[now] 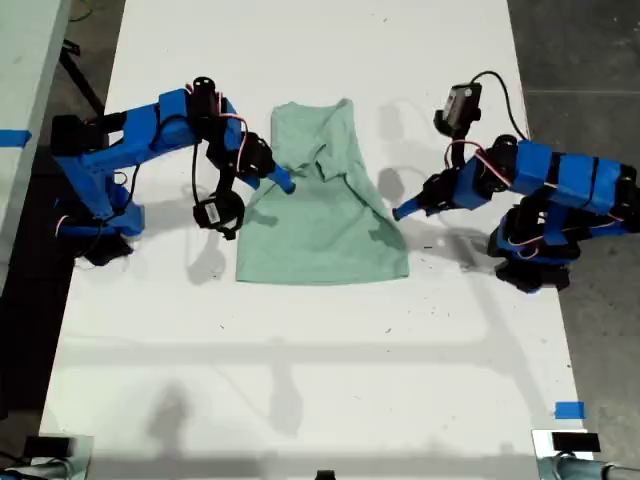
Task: Fold t-shirt
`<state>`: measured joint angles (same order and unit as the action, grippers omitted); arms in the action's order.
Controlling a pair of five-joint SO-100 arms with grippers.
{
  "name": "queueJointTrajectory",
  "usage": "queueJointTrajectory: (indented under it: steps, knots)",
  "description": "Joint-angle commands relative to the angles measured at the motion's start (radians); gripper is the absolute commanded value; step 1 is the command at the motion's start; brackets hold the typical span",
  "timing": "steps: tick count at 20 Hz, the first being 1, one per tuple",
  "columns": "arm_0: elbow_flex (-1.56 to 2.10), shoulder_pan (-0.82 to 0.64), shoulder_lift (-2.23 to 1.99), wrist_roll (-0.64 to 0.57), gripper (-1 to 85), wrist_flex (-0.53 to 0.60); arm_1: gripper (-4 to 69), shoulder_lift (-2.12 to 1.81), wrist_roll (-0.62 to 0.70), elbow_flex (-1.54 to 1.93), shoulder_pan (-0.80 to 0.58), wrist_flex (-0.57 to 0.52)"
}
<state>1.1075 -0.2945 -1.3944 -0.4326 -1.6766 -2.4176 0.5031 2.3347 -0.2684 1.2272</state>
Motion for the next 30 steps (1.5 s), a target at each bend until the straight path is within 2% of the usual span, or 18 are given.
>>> queueJointTrajectory:
  steps: [1, 13, 15, 18, 20, 24, 30]
  knots:
    - [-0.017, 0.017, -0.069, 0.018, 31.7, -0.025, 30.7, -0.02, 0.017, 0.018, 0.031, -0.057]
    - [-0.025, 0.023, -0.044, 0.029, 31.6, -0.034, 27.5, 0.29, 0.026, 0.114, 0.077, -0.344]
    - [-0.025, 0.021, -0.044, 0.029, 31.6, -0.037, 22.2, 0.374, 0.011, 0.117, 0.094, -0.41]
    - [-0.021, 0.018, -0.043, 0.029, 31.6, -0.043, 5.0, 0.44, -0.005, 0.121, 0.101, -0.465]
    - [-0.021, 0.017, -0.043, 0.026, 31.6, -0.043, 1.9, 0.451, -0.002, 0.124, 0.107, -0.485]
    - [-0.023, 0.018, -0.04, 0.023, 31.4, -0.044, -0.8, 0.434, 0.014, 0.087, 0.126, -0.448]
    - [-0.023, 0.02, -0.038, 0.025, 31.4, -0.044, -0.9, 0.331, 0.02, -0.097, 0.147, -0.219]
